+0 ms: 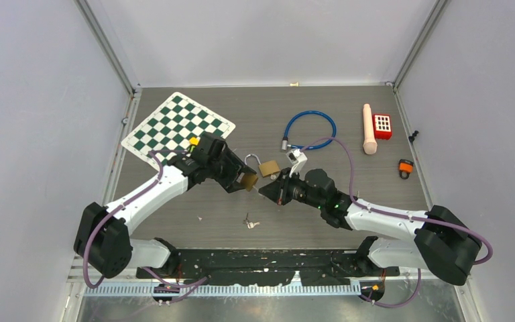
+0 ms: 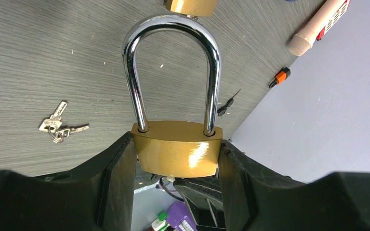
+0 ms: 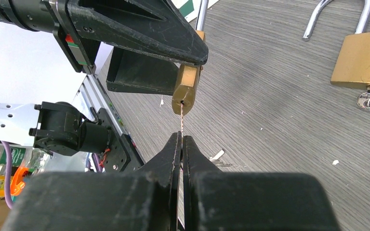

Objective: Unlock with the key

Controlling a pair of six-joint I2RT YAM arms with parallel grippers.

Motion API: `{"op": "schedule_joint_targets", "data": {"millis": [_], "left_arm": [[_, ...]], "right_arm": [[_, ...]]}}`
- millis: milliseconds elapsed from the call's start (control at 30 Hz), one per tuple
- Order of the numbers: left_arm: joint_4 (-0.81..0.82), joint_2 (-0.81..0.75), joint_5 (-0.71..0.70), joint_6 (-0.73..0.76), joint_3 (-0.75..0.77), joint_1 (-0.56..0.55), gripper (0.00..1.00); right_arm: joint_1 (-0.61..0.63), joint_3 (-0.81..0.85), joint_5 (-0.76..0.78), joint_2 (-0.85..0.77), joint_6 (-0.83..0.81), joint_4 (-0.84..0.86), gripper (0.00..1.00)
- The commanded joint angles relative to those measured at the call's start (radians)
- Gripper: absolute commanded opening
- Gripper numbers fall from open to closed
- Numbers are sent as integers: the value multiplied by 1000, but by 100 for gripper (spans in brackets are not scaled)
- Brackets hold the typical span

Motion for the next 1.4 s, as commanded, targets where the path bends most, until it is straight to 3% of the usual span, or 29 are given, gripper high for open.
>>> {"op": "schedule_joint_targets", "data": {"millis": [0,1000,1233,1367], "left_arm": [[86,-44,31,-16,10,-18,0],[67,-82,-105,-29,13,-77,0],[108,-92,-133,-83,2,-130,0],[119,-89,-138,-92,6,-152,0]], "right_arm": [[6,10,62,-20,27,75,5],[7,-8,128,-5,115,68,5],[11,-28,162,60,118,182,5],[16,-60,255,71,94,279,5]]}}
